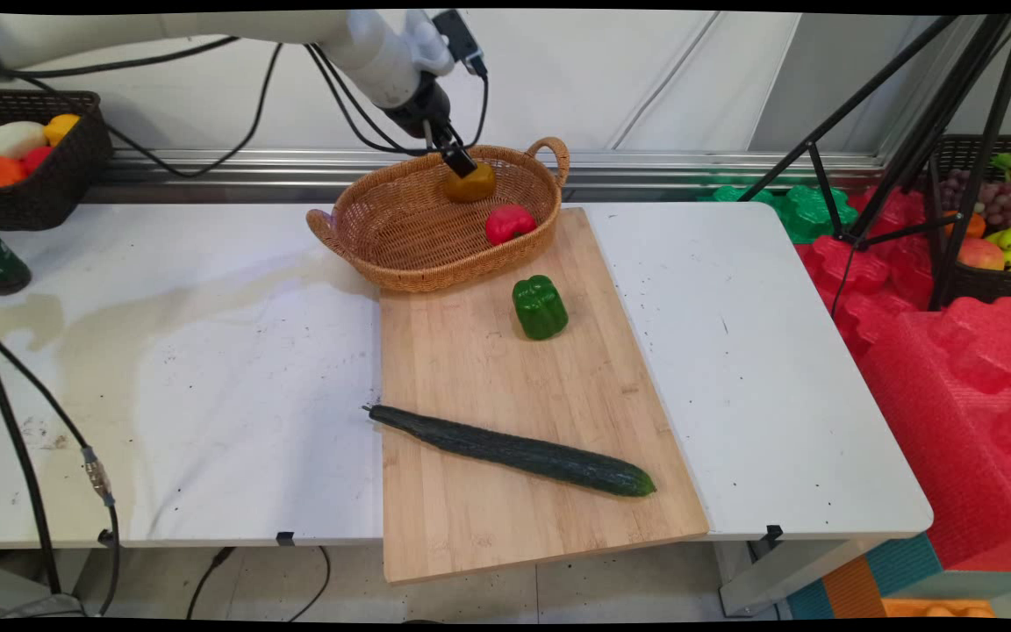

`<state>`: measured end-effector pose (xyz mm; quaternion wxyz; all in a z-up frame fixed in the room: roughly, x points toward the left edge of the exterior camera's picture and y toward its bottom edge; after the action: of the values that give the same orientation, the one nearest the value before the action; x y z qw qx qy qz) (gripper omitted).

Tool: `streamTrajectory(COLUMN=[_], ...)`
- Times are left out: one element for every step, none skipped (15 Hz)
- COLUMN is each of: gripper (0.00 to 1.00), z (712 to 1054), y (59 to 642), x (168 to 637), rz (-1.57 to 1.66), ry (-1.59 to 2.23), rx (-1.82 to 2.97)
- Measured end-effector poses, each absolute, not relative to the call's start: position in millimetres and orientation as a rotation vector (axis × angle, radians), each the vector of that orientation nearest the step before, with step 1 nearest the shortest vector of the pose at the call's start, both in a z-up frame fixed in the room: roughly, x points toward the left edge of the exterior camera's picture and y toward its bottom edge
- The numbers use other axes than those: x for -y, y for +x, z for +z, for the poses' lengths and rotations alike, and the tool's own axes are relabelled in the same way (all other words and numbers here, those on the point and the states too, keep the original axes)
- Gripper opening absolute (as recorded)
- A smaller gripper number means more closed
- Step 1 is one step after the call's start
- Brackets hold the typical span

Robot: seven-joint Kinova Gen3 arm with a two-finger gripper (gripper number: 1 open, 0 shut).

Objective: Pick up the potato from the vegetable basket

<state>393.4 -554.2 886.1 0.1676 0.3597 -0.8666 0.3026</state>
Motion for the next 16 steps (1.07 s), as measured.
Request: streamTrajectory(gripper=[1.0, 1.0, 1.0, 1.0, 1.0, 1.0, 1.0, 1.0, 1.0, 1.0, 1.0, 1.0, 1.0, 1.0, 1.0, 1.0], z=[879.4, 873.9, 870.1, 864.8, 861.3, 856.3, 852.1, 848.1, 844.2, 840.5, 835.7, 831.3, 827.8, 825.7, 823.0, 821.6], y=[392.3, 391.0, 389.6, 388.1, 387.1, 385.6, 384.3, 383.1, 382.6, 381.6, 380.2, 380.0, 379.5, 379.2, 378.9, 379.2], x=[561.8, 568.2, 572.5, 578.5, 582.6, 588.2, 592.7, 596.7, 600.4, 603.8, 608.3, 611.9, 614.4, 616.1, 618.0, 618.8], rz=[0.851, 0.842, 0.835, 0.826, 0.82, 0.81, 0.801, 0.792, 0.784, 0.776, 0.767, 0.76, 0.755, 0.753, 0.753, 0.755], ry=[1.028, 1.03, 1.029, 1.029, 1.028, 1.025, 1.022, 1.02, 1.018, 1.015, 1.012, 1.012, 1.011, 1.011, 1.01, 1.013], rx=[2.48, 2.492, 2.5, 2.512, 2.519, 2.53, 2.539, 2.546, 2.554, 2.561, 2.571, 2.578, 2.583, 2.585, 2.587, 2.586])
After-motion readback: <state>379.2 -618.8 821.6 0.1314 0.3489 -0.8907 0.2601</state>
